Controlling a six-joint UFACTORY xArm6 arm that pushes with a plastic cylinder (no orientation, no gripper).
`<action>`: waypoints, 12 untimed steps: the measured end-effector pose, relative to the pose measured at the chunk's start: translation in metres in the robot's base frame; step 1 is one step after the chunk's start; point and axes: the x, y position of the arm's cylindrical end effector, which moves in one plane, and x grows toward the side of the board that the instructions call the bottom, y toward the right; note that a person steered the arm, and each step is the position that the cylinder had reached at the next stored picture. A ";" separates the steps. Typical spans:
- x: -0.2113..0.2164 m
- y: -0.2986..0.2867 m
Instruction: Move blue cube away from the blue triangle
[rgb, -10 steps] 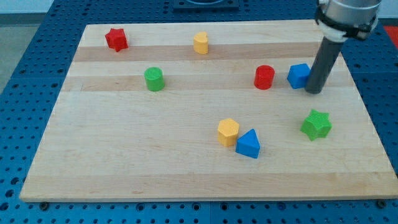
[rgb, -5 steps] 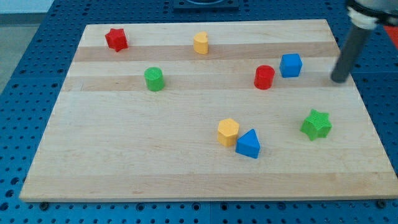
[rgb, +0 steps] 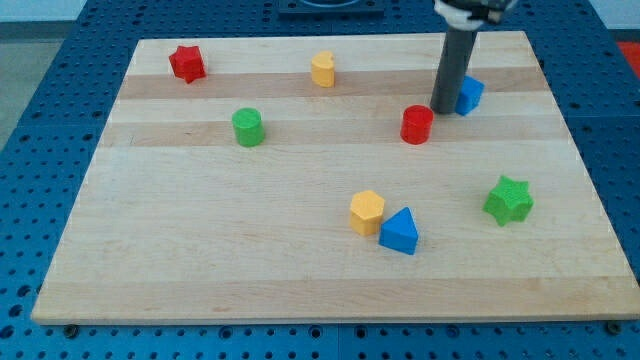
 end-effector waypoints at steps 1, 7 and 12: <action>-0.001 0.001; 0.002 0.046; 0.003 0.098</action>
